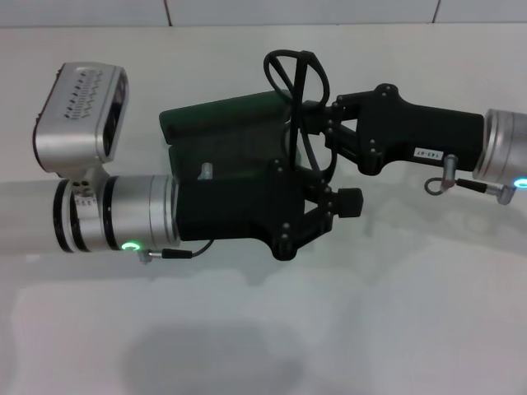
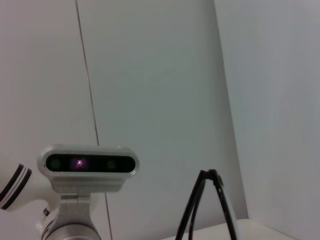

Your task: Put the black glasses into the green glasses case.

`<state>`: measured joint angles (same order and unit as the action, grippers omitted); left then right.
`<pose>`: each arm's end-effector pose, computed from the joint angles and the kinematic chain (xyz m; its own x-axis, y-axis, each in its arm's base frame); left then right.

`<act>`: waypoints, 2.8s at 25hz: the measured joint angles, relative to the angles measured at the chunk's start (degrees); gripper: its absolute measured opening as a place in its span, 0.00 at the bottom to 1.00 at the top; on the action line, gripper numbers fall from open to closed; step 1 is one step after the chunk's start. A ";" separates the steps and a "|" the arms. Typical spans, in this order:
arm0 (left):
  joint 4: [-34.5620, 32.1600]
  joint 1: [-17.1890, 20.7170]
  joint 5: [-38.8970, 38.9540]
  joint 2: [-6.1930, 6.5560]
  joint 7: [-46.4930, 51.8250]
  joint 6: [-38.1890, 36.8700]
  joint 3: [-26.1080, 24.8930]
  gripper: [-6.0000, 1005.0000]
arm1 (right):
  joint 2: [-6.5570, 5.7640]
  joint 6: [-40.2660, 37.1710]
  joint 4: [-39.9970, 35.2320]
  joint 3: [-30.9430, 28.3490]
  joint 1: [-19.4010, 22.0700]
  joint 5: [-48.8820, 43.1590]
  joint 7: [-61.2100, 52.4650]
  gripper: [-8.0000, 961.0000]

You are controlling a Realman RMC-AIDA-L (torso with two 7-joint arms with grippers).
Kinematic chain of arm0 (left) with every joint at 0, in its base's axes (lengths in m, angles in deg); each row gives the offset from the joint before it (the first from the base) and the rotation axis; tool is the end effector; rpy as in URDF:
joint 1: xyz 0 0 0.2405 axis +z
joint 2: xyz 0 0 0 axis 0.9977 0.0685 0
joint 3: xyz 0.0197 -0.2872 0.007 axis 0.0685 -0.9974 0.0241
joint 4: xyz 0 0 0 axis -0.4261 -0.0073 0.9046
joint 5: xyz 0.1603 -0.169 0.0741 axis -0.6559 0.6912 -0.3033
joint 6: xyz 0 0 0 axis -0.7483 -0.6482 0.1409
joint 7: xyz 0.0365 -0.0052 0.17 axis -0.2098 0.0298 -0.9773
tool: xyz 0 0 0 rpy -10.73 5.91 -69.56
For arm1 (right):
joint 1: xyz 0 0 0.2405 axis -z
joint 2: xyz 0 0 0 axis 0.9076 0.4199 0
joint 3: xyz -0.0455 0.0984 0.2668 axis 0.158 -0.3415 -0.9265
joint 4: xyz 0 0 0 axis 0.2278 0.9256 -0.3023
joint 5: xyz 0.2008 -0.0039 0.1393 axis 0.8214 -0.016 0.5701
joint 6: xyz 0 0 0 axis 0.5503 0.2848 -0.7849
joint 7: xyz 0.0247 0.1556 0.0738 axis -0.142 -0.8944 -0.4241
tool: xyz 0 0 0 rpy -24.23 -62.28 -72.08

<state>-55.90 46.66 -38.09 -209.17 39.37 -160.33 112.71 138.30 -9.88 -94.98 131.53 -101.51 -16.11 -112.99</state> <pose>-0.2149 0.3428 -0.1161 0.6872 0.1984 0.6988 0.1790 -0.9786 0.1018 0.1918 0.4099 -0.0839 0.7151 -0.0922 -0.6929 -0.2452 -0.9614 -0.1252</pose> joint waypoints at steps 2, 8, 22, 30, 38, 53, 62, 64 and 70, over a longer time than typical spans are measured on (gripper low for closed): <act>0.00 -0.11 0.13 -0.01 -0.04 0.00 0.00 0.00 | 0.00 -0.03 0.00 0.04 -0.01 0.02 0.13 0.13; 0.00 -0.37 0.26 -0.03 -0.08 -0.11 0.00 0.00 | 0.00 -0.33 0.00 0.10 -0.07 -0.08 0.14 0.13; -0.03 -1.13 0.29 -0.03 0.28 0.01 0.01 0.00 | 0.00 -1.41 -0.54 1.55 -0.81 0.10 0.31 0.13; -0.01 -1.28 0.23 -0.03 0.38 -0.08 0.07 0.00 | -0.08 -2.50 -0.45 2.01 -0.85 0.41 1.51 0.13; -0.01 -1.27 0.21 -0.03 0.43 0.22 0.07 0.00 | -0.01 -2.13 -0.19 2.07 -0.73 0.39 1.53 0.13; -5.61 9.79 -0.12 0.74 0.03 7.70 0.02 0.00 | -0.60 12.29 -0.80 2.12 -6.10 -2.42 6.28 0.13; -6.79 13.89 -0.11 0.85 0.32 7.62 0.06 0.00 | -0.03 22.91 -2.84 9.80 -12.02 -10.24 7.63 0.13; -6.79 14.35 -0.10 0.86 0.32 7.53 0.08 0.00 | -0.02 26.07 -4.26 14.34 -12.60 -10.28 8.02 0.13; -6.73 14.87 -0.14 0.86 0.35 7.35 0.09 0.00 | 0.00 37.34 -9.13 26.21 -12.85 -10.29 9.24 0.14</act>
<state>-62.63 61.53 -38.24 -208.32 39.72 -152.98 112.80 138.30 27.45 -104.12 157.74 -114.36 -26.39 -103.75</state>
